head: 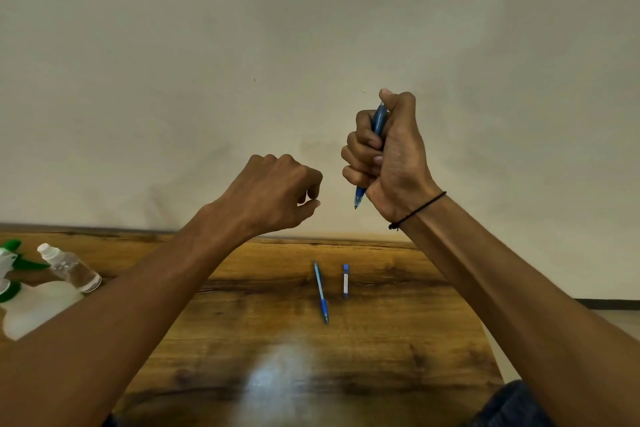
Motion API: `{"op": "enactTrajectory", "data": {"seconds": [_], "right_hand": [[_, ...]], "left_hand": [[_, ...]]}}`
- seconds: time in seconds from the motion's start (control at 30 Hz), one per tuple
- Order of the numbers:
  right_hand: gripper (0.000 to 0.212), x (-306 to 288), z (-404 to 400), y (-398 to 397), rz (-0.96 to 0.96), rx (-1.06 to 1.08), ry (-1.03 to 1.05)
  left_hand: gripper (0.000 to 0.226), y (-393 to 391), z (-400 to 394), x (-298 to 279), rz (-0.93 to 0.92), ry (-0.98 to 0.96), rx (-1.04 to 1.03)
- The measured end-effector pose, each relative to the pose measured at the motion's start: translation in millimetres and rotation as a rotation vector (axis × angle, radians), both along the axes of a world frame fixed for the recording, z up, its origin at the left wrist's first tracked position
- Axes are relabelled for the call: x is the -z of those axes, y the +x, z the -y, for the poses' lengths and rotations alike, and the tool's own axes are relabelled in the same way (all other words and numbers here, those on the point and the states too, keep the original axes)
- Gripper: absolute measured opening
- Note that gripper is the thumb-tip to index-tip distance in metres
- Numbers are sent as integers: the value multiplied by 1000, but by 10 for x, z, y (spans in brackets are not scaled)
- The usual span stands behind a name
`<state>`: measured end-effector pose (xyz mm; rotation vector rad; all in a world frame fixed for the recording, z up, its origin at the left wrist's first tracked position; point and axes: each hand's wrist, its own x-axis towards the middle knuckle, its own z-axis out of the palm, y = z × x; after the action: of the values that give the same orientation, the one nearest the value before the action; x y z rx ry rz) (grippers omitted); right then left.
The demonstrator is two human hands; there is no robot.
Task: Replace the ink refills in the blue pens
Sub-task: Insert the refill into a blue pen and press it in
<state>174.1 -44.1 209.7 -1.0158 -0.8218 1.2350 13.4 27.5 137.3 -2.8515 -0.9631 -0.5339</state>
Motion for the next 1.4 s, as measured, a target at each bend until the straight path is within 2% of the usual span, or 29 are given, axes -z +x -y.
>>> {"op": "enactTrajectory", "data": {"seconds": [0.3, 0.73, 0.9, 1.03, 1.17, 1.3, 1.4], "right_hand": [[62, -15, 14, 20, 6, 2, 0], [61, 11, -24, 11, 74, 13, 32], [49, 34, -27, -14, -9, -49, 145], [39, 64, -27, -56, 59, -50, 181], [41, 57, -29, -66, 155, -1, 183], [41, 51, -43, -45, 6, -63, 158], [35, 72, -46, -45, 42, -71, 173]], "left_hand": [[30, 19, 2, 38, -2, -2, 31], [27, 13, -6, 27, -7, 15, 37], [26, 1, 12, -11, -14, 9, 17], [25, -44, 4, -12, -27, 0, 4], [25, -68, -4, -3, -20, -10, 9], [25, -62, -9, -11, -32, -5, -1], [26, -64, -11, -21, -32, -15, -3]]}}
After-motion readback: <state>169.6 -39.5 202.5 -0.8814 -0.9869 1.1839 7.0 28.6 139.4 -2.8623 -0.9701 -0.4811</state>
